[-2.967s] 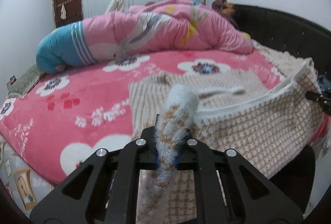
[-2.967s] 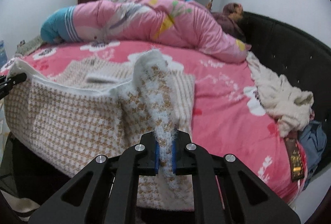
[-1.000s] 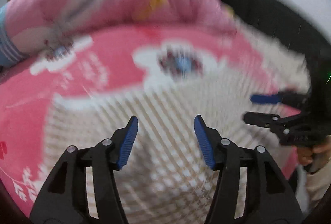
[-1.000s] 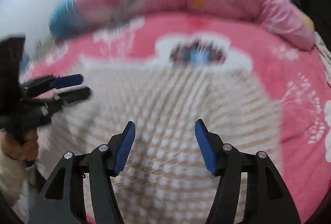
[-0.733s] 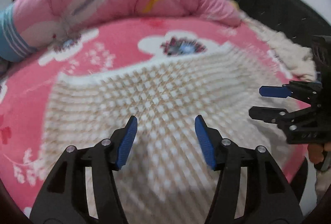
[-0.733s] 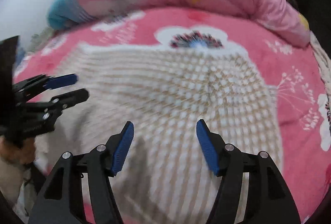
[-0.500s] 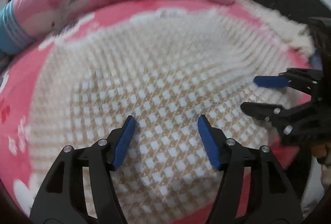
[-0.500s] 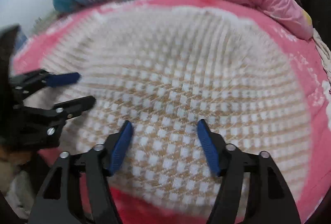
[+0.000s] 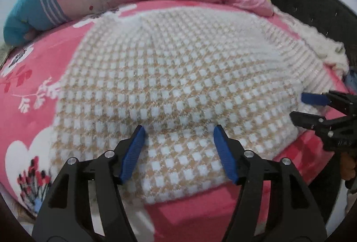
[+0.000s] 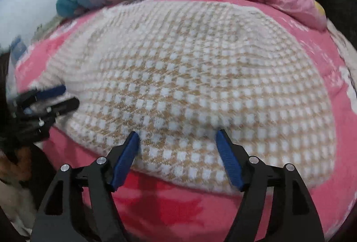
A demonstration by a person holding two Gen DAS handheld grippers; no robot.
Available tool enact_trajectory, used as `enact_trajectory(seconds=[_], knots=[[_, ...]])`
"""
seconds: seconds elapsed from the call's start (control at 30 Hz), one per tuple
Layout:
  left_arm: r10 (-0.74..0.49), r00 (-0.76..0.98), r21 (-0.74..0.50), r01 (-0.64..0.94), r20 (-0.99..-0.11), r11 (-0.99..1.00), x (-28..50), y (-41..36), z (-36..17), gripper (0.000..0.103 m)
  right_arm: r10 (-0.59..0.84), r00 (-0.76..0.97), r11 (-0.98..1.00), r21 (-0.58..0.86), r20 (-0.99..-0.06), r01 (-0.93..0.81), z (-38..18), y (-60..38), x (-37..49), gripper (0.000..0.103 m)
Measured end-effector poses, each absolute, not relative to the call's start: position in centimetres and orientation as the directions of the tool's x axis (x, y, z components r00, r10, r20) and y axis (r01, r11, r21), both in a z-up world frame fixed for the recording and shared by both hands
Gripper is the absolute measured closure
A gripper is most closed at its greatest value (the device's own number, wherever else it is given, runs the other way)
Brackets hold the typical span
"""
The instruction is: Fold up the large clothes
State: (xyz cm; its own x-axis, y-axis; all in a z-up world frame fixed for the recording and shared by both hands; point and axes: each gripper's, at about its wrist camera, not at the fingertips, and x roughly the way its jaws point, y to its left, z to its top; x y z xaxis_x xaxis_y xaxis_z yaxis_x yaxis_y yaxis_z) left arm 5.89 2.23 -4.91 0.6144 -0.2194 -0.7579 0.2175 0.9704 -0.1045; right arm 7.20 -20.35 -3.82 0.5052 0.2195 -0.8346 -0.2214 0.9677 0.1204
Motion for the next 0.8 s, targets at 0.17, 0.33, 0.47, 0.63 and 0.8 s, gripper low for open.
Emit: enact_trajectory(seconds=[0.17, 0.33, 0.47, 0.63, 0.8], knots=[[-0.213, 0.676, -0.203, 0.095, -0.705, 0.974, 3.6, 8.1, -3.8, 0.036, 0.084, 0.596, 0.996, 0.063, -0.798, -0.056, -2.1, -26.5, 4.0, 0.034], [-0.256, 0.650, -0.281, 0.068, -0.715, 0.957, 5.2, 9.2, -5.7, 0.035, 0.136, 0.553, 0.983, 0.182, -0.822, 0.028, -5.7, -29.5, 4.7, 0.037], [-0.250, 0.674, -0.283, 0.063, -0.695, 0.957, 3.7, 8.8, -3.5, 0.035, 0.142, 0.578, 0.983, 0.184, -0.804, 0.014, -2.9, -27.5, 2.6, 0.037], [-0.199, 0.747, -0.198, 0.092, -0.634, 0.976, -0.3, 7.4, -0.2, 0.017, 0.140, 0.664, 0.985, 0.172, -0.734, -0.017, 0.3, -25.1, -1.2, 0.018], [-0.118, 0.787, -0.094, 0.077, -0.605, 0.993, -3.2, 4.2, 3.1, 0.008, 0.104, 0.718, 0.994, 0.100, -0.688, -0.048, 2.2, -21.8, -4.2, 0.010]])
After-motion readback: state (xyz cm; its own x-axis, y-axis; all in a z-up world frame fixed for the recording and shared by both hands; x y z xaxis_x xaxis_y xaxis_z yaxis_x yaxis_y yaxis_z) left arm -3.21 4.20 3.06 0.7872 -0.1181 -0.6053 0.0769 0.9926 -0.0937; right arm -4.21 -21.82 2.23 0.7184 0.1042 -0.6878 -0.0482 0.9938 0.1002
